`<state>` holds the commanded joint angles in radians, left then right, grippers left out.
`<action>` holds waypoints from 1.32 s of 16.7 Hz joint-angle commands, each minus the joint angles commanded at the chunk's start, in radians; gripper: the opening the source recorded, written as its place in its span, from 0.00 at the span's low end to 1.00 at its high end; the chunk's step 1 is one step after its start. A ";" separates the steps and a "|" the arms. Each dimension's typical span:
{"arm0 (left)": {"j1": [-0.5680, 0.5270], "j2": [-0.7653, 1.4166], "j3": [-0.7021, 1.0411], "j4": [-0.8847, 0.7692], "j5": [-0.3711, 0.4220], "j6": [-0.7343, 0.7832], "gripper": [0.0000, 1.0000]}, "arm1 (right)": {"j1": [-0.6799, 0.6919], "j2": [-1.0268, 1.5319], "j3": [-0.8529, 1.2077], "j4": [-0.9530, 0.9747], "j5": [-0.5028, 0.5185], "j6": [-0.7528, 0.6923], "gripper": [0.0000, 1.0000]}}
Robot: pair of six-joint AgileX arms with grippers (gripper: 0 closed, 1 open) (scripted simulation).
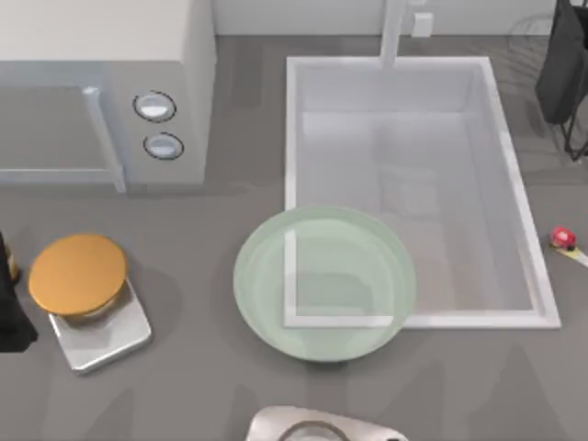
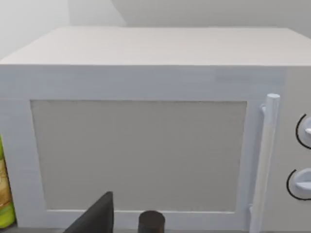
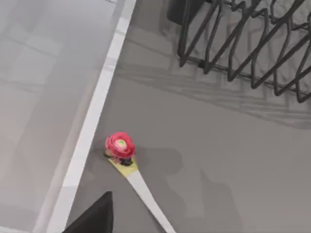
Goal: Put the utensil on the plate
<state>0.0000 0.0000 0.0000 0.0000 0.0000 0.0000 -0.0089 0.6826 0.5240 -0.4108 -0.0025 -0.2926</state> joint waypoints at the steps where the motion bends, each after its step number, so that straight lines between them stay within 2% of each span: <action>1: 0.000 0.000 0.000 0.000 0.000 0.000 1.00 | -0.001 0.110 0.070 -0.059 -0.001 -0.039 1.00; 6: 0.000 0.000 0.000 0.000 0.000 0.000 1.00 | -0.009 0.615 0.412 -0.344 -0.005 -0.233 1.00; 12: 0.000 0.000 0.000 0.000 0.000 0.000 1.00 | -0.017 1.042 0.739 -0.593 -0.002 -0.414 1.00; 16: 0.000 0.000 0.000 0.000 0.000 0.000 1.00 | -0.020 1.171 0.847 -0.667 0.001 -0.470 1.00; 22: 0.000 0.000 0.000 0.000 0.000 0.000 1.00 | -0.015 1.177 0.848 -0.666 0.001 -0.472 1.00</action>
<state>0.0000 0.0000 0.0000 0.0000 0.0000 0.0000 -0.0240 1.8593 1.3722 -1.0765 -0.0011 -0.7644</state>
